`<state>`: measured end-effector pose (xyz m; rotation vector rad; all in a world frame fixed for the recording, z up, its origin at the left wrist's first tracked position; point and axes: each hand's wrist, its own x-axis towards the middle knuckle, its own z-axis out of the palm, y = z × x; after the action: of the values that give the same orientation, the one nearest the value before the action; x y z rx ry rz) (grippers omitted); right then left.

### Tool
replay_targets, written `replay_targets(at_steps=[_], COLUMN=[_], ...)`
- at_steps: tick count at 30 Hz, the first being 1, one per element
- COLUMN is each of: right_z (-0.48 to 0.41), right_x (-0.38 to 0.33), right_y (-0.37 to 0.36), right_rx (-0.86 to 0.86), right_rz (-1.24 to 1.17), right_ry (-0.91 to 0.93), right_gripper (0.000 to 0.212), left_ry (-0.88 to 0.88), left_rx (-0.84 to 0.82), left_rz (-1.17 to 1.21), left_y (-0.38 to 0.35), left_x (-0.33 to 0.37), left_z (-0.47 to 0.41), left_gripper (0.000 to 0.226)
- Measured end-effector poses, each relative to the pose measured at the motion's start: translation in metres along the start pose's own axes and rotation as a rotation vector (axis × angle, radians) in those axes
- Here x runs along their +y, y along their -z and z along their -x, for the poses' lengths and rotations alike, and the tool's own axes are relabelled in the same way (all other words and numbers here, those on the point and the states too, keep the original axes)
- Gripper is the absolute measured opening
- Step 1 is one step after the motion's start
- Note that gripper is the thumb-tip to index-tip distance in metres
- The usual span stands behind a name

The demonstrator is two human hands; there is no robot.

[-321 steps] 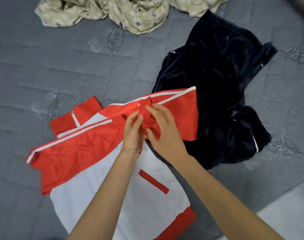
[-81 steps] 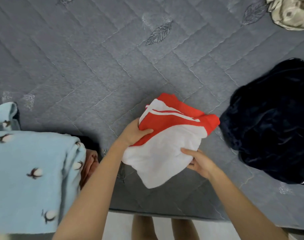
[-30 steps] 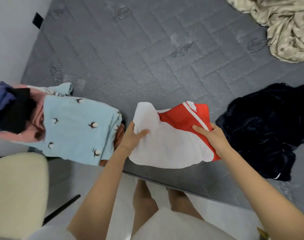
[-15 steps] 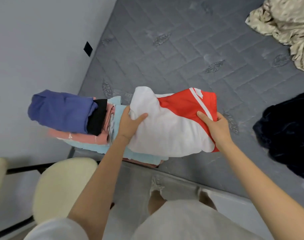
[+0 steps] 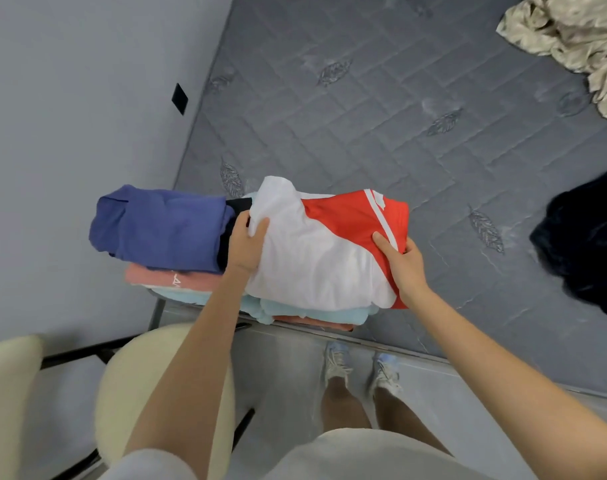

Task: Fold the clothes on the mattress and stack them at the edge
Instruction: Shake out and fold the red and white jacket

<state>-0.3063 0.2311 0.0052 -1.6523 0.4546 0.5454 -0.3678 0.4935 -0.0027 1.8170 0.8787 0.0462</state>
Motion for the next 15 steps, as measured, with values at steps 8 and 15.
replay_targets(at_steps=[8,15], right_z=[-0.034,-0.054], right_x=[0.045,0.051], right_y=[-0.013,-0.009], right_rx=[0.062,0.029], right_rz=[0.152,0.358], right_ry=[-0.141,-0.193], right_gripper=[0.068,0.084], left_ry=[0.186,0.222], left_rx=[0.105,0.089], left_rz=[-0.195,-0.406], left_y=[-0.031,-0.04], left_x=[-0.041,-0.053], left_z=[-0.016,-0.013], left_gripper=[0.057,0.051])
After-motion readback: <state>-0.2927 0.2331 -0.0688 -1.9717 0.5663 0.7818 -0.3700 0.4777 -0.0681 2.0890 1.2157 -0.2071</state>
